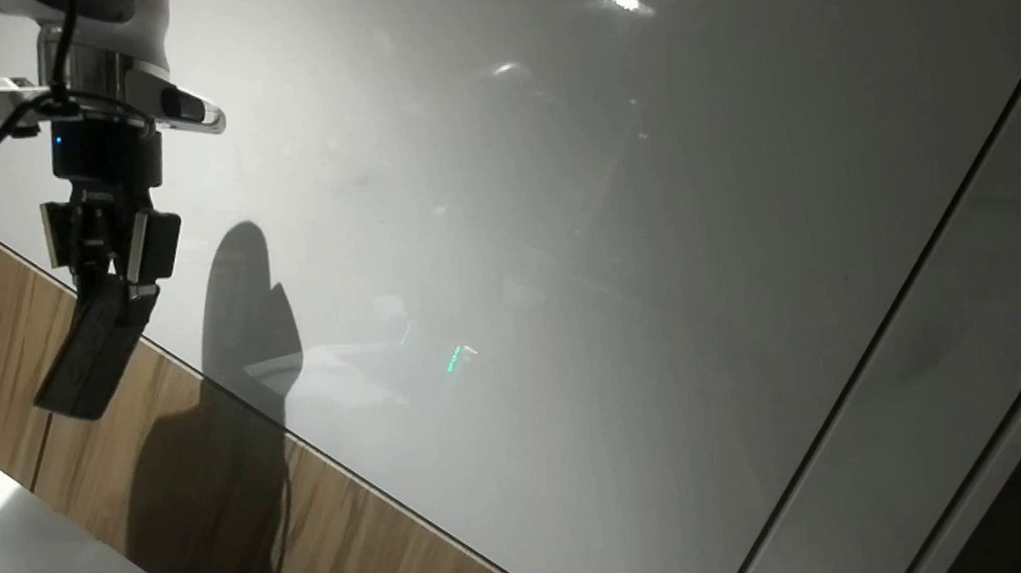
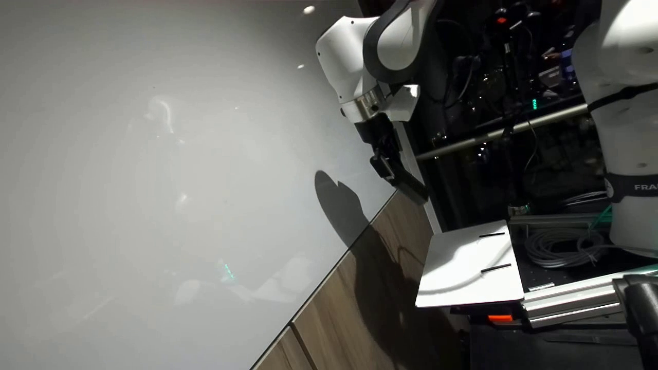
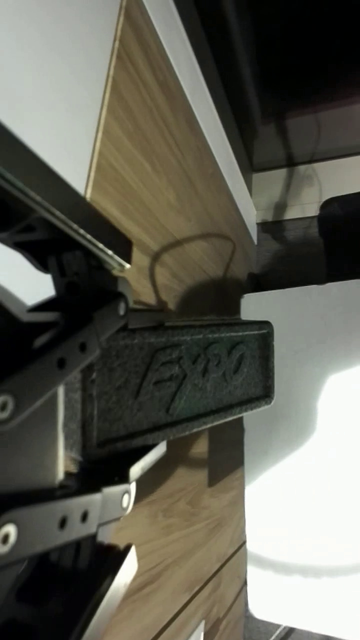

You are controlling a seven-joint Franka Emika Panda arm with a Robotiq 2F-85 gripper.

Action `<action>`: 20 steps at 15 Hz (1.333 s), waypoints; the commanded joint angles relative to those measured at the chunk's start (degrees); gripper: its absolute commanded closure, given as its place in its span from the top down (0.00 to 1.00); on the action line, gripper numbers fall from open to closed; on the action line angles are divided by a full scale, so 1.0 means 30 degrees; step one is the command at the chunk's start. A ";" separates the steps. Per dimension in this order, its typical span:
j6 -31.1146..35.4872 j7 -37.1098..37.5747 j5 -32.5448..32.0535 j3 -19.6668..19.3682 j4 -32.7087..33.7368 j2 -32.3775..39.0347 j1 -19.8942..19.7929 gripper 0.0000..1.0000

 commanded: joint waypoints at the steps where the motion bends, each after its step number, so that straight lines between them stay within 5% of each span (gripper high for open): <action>1: 0.1215 -0.0084 0.0483 -0.0574 -0.1162 0.0905 -0.0690 0.31; 8: 0.3562 0.0729 0.0822 -0.0275 -0.4874 0.2906 -0.0439 0.31; 11: 0.3729 0.0998 0.1289 0.0502 -0.4337 0.4460 0.0506 0.31; 20: 0.3526 0.0749 0.1745 0.1190 -0.3995 0.3970 0.1859 0.31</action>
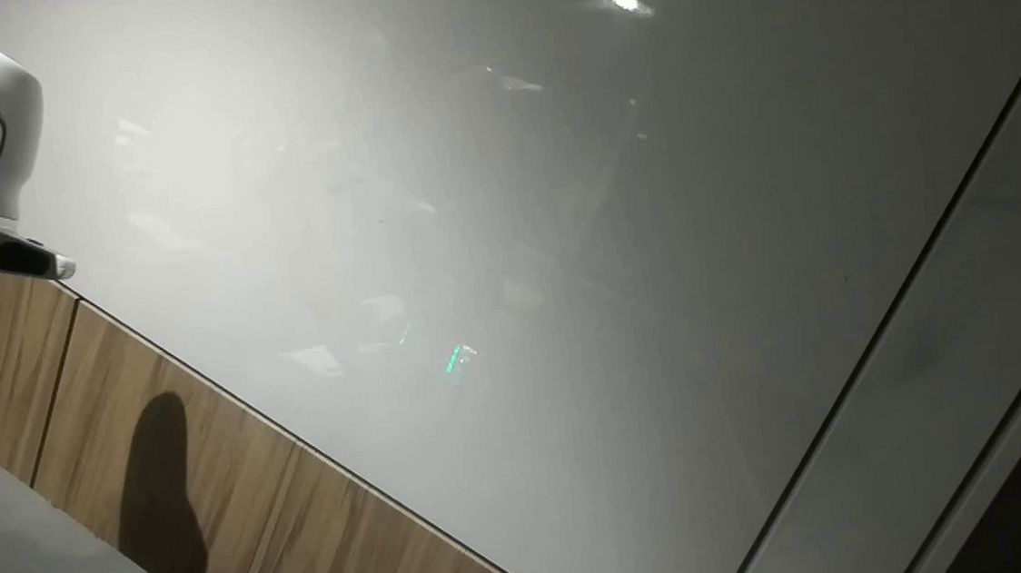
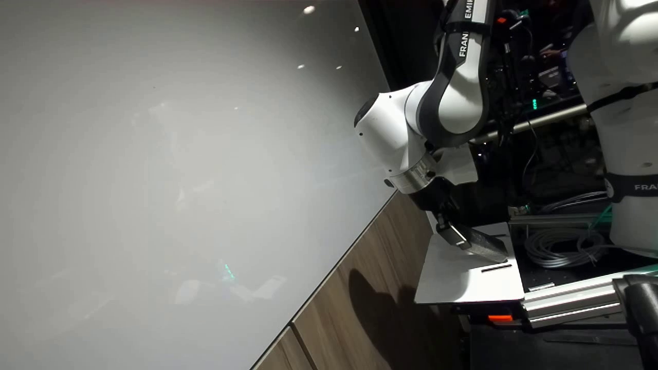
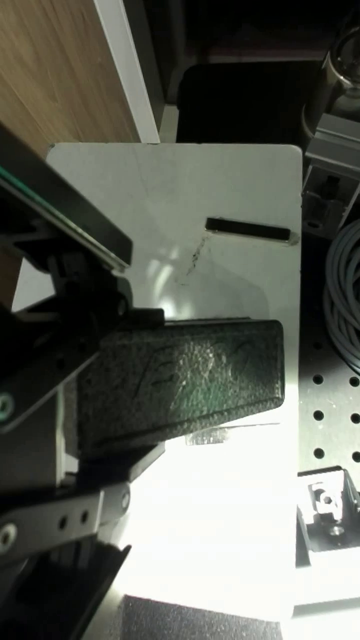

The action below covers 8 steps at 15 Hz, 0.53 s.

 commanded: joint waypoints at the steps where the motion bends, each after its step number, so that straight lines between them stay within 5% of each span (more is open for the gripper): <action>1: 0.0297 -0.0038 0.0526 -0.0027 0.0047 -0.0307 0.0092 0.31; 8: 0.0189 -0.0012 0.0524 -0.0244 0.0611 -0.0464 -0.0225 0.31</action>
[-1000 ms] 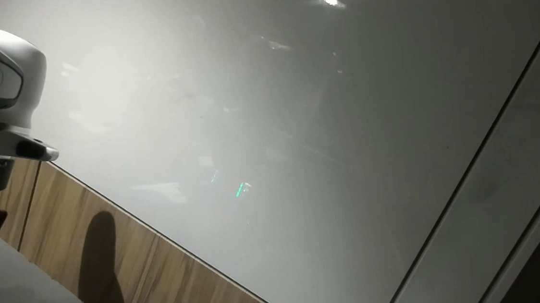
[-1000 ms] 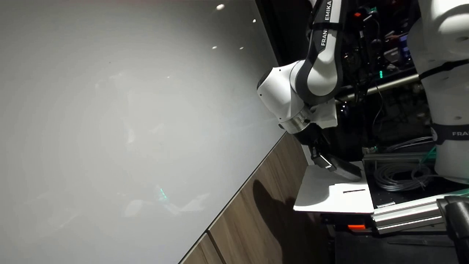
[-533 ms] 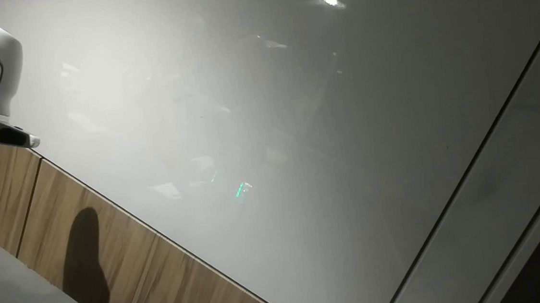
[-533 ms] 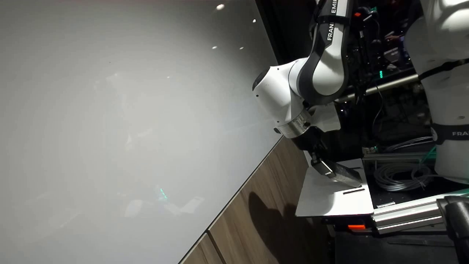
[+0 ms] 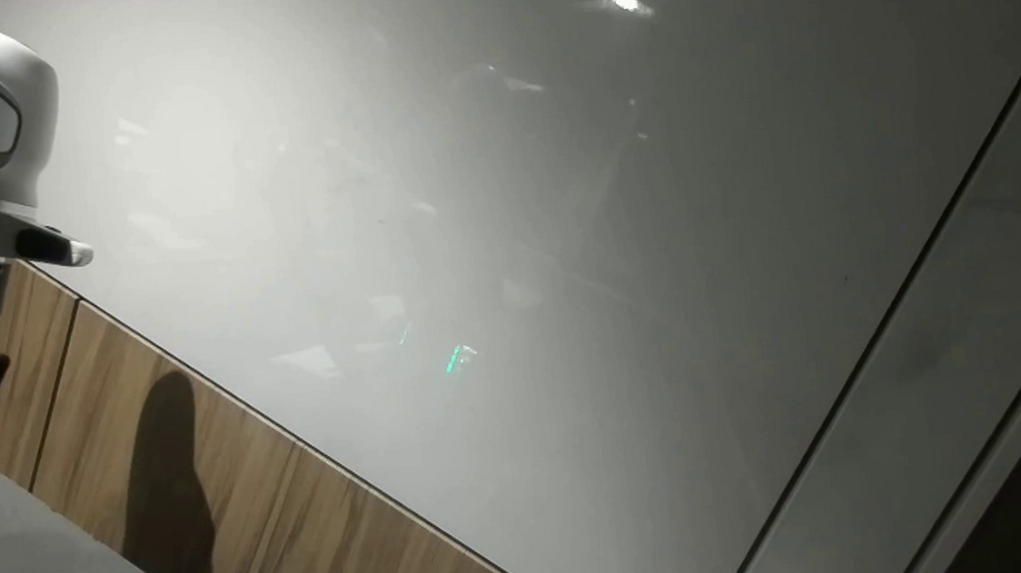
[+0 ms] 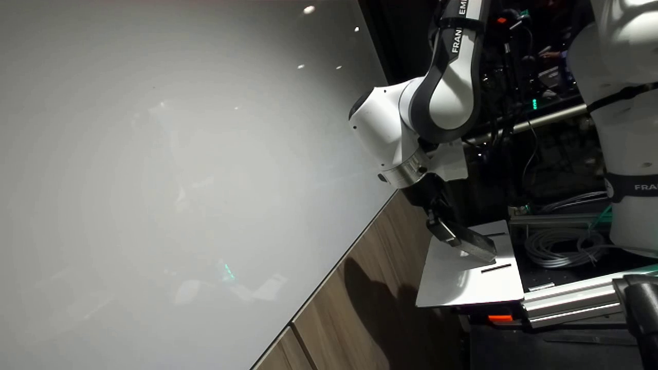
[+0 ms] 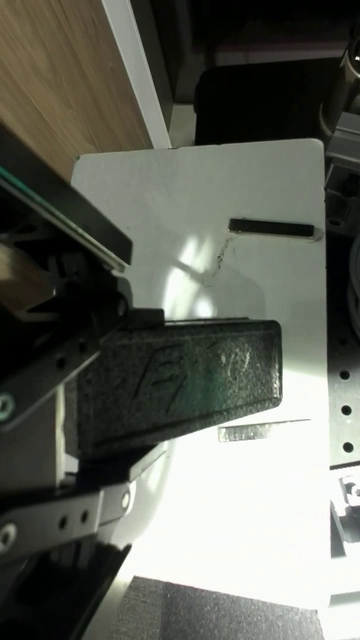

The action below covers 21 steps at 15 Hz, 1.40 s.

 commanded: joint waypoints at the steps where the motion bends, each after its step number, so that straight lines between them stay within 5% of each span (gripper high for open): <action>1: 0.0176 -0.0017 0.0223 -0.0176 0.0271 -0.0093 -0.0207 0.31; 21: 0.0261 -0.0268 0.0249 -0.1141 0.1496 0.0903 -0.1092 0.31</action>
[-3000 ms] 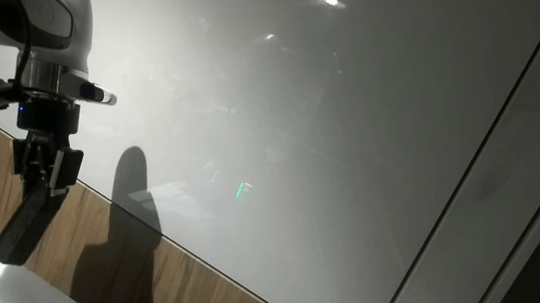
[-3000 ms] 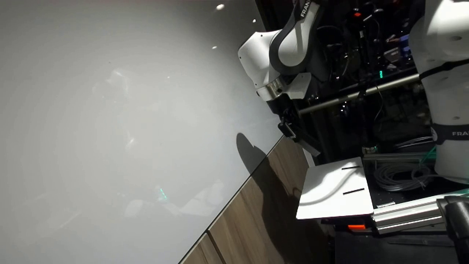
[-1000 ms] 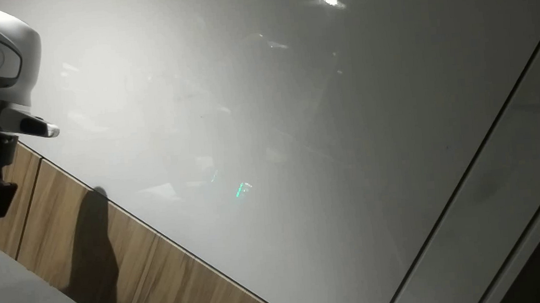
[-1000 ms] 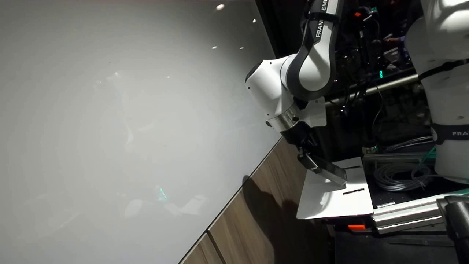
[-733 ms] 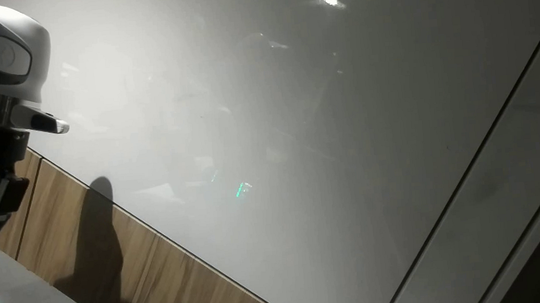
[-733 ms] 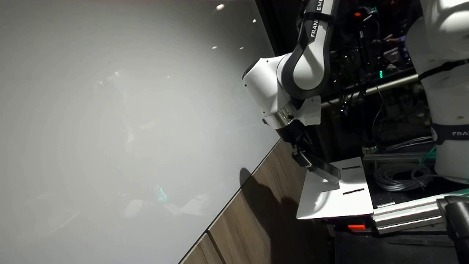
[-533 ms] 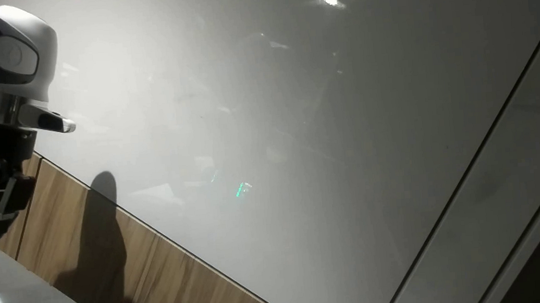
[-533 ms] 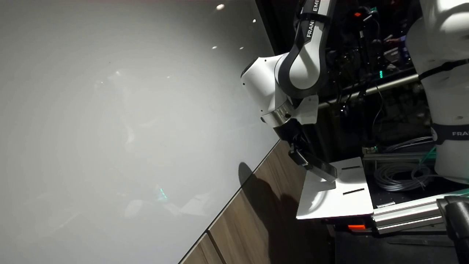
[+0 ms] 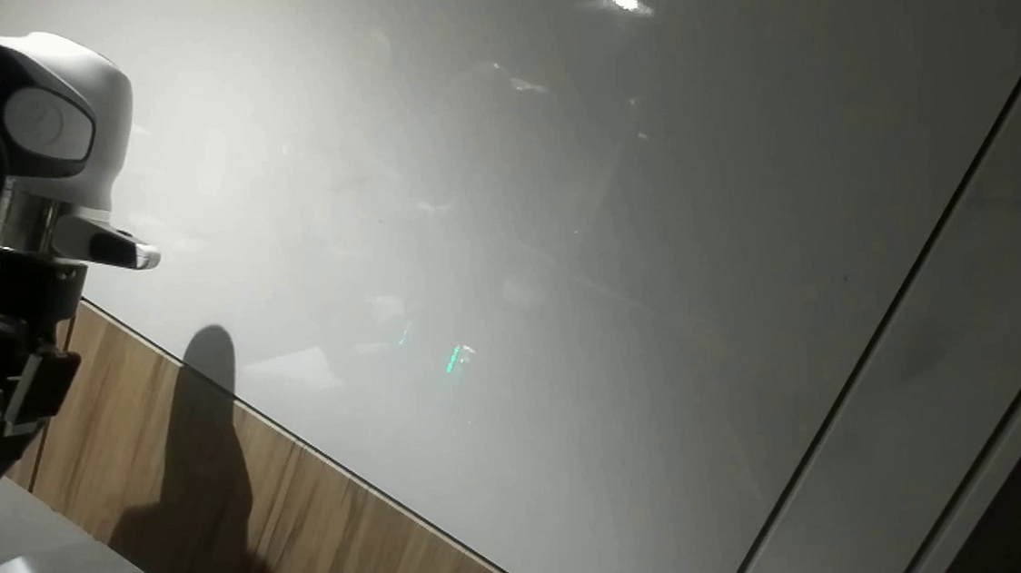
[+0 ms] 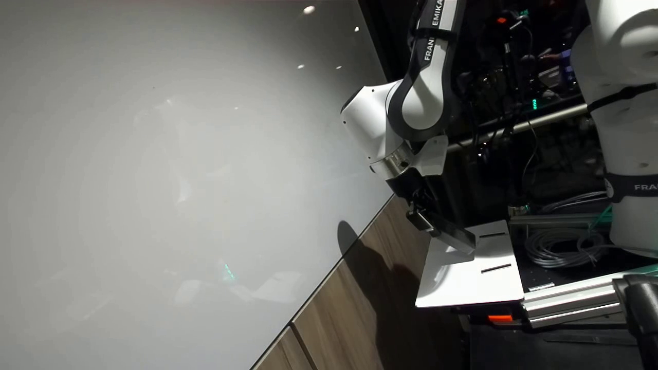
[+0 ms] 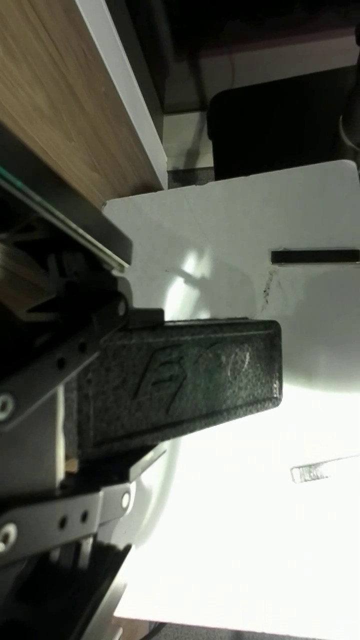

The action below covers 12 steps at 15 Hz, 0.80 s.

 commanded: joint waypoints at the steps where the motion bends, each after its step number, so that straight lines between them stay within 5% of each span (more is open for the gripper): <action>1: 0.0274 -0.0283 0.0243 -0.0080 0.0015 0.0269 0.0116 0.31; 7: 0.0337 -0.0607 0.0307 -0.0085 -0.0103 0.0244 0.0280 0.31; 8: 0.0329 -0.0638 0.0368 -0.0081 -0.0085 0.0251 0.0300 0.81; 12: 0.0292 -0.0710 0.0502 -0.0086 -0.0029 0.0257 0.0337 0.99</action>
